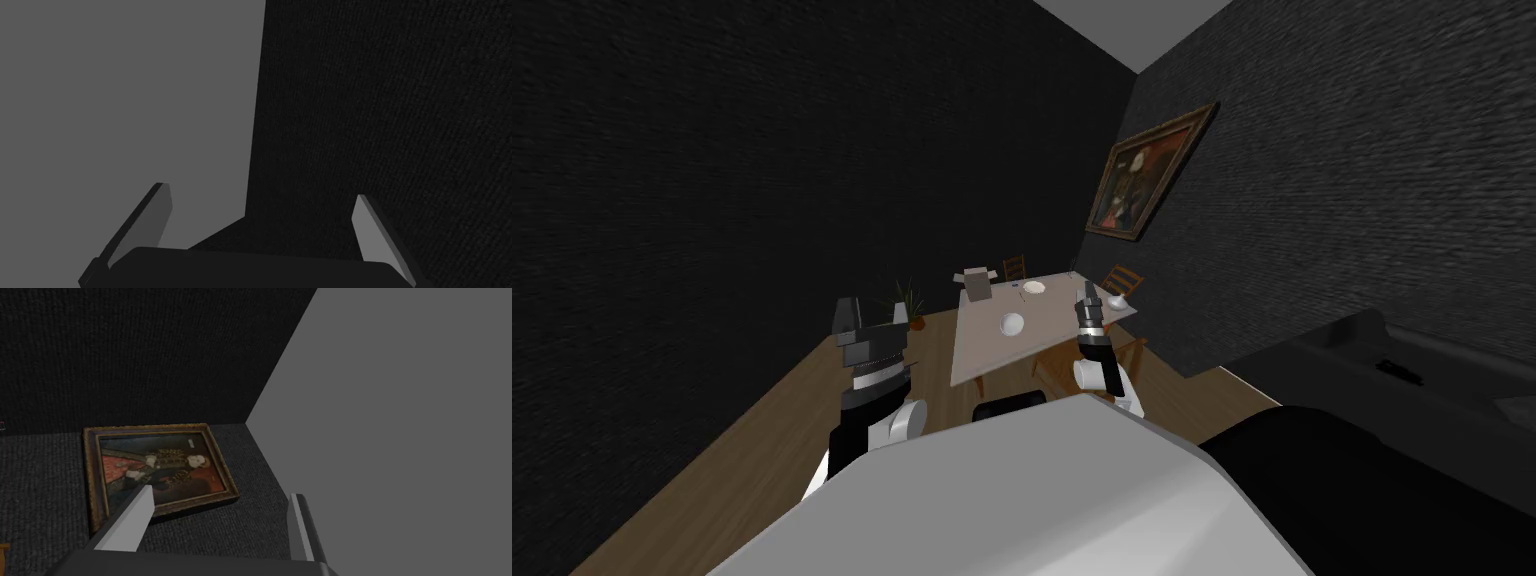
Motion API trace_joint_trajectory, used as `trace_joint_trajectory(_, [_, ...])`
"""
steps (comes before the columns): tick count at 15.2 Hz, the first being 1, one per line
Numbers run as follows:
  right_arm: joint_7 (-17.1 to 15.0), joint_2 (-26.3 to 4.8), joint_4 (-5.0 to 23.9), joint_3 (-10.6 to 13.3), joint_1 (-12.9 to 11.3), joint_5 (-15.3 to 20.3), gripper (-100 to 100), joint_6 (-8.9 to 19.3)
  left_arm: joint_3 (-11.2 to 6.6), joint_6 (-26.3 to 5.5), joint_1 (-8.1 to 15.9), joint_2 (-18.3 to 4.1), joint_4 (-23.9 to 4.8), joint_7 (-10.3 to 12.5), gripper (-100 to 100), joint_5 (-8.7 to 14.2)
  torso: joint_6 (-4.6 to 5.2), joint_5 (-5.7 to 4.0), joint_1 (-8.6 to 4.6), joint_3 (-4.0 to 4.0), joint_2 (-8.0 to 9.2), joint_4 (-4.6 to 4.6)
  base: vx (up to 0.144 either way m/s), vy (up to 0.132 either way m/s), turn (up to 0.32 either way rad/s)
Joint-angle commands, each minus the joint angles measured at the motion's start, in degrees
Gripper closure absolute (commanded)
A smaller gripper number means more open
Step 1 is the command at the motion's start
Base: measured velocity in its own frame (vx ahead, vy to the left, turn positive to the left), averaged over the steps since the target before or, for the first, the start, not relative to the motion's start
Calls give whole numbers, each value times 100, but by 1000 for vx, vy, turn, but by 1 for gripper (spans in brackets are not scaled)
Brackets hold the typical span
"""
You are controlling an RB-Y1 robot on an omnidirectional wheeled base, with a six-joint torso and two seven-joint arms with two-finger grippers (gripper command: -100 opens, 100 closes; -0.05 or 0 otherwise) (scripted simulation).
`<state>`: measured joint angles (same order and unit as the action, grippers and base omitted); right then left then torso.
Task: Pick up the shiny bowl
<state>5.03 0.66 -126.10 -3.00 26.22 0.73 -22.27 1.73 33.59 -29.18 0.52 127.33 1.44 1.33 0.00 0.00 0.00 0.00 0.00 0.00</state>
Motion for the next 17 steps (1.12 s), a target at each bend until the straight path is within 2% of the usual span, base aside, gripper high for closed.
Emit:
trace_joint_trajectory(1, [-1, -203, 17, 44, -20, 6, -100, -27, 0, 0, 0, 0, 0, 0, 0, 0, 0, 0, 0, 0, 0, 0, -13, 10, 55])
trace_joint_trajectory(3, [-5, -483, 71, 149, -71, 25, -100, -83, 1, 0, 1, 0, 0, 0, 0, 0, -3, 1, 5, 4, 8, 1, -44, 32, 153])
trace_joint_trajectory(4, [-5, -498, 71, 149, -71, 25, -100, -83, 1, 0, 1, 0, 0, 0, 0, 0, -4, 2, 12, 8, 15, 3, -60, 42, 121])
trace_joint_trajectory(7, [-15, -923, 251, 416, -217, 91, -100, -199, 1, 0, 2, 1, 0, 0, 0, 0, -5, 4, 17, 16, 30, 6, -85, 45, 211])
trace_joint_trajectory(8, [-15, -933, 251, 416, -217, 91, -100, -199, 1, 0, 3, 1, 0, 0, 0, 0, -6, 5, 21, 21, 37, 7, -88, 45, 182])
trace_joint_trajectory(10, [-28, -1225, 454, 658, -370, 169, -100, -278, 1, 0, 2, 1, 0, 0, 0, 0, -4, 4, 18, 21, 37, 8, -88, 46, 237])
trace_joint_trajectory(11, [-28, -1225, 454, 658, -370, 169, -100, -278, 1, 0, 3, 1, 0, 0, 0, 0, -7, 4, 20, 21, 37, 8, -80, 49, 231])
trace_joint_trajectory(12, [-35, -1374, 582, 796, -465, 219, -100, -316, 1, 0, 2, 1, 0, 0, 0, 0, -4, 4, 20, 21, 36, 8, -79, 48, 218])
trace_joint_trajectory(13, [-44, -1521, 729, 944, -572, 277, -100, -350, 1, 0, 2, 1, 0, 0, 0, 0, -5, 4, 19, 20, 35, 8, -99, 50, 720])
trace_joint_trajectory(14, [-44, -1529, 729, 944, -572, 277, -100, -350, 1, 0, 2, 1, 0, 0, 0, 0, -2, 4, 19, 22, 40, 8, -83, 45, -33])
trace_joint_trajectory(16, [-65, -1842, 1064, 1252, -822, 421, -100, -403, 1, 0, 2, 1, 0, 0, 0, 0, -4, 3, 17, 20, 35, 8, -67, 58, 288])
trace_joint_trajectory(17, [-65, -1854, 1080, 1271, -822, 421, -100, -403, 2, -1, 3, 1, 0, 0, 0, 0, -10, 4, 21, 18, 31, 7, -58, 47, 353])
